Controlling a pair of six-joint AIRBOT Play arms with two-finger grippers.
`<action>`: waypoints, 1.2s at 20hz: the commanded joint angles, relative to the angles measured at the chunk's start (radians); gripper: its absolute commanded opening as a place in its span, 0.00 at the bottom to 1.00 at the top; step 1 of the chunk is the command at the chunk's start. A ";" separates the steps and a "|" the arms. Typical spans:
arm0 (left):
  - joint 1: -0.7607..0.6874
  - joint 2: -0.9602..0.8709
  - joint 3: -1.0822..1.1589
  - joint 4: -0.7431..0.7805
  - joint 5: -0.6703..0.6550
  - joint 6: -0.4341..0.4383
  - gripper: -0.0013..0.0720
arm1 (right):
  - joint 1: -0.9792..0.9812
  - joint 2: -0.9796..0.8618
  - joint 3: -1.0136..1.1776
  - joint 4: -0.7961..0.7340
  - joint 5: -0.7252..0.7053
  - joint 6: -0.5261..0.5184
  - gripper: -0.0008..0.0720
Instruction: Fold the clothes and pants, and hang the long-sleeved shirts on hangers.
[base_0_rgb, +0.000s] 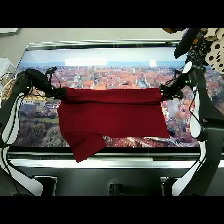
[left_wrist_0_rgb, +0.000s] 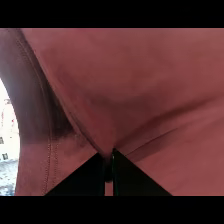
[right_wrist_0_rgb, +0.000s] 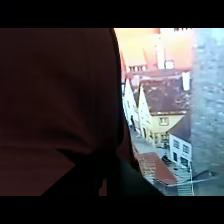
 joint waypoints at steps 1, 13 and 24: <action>-0.002 -0.005 -0.002 0.004 0.010 0.000 0.04 | 0.001 -0.013 0.000 0.005 0.032 0.000 0.06; 0.060 0.040 0.029 -0.010 0.092 -0.042 0.74 | -0.008 0.061 0.000 0.010 0.093 -0.152 0.73; 0.422 0.695 -1.016 -0.272 -0.020 0.002 0.75 | -0.234 0.430 -0.566 0.299 -0.074 -0.287 0.72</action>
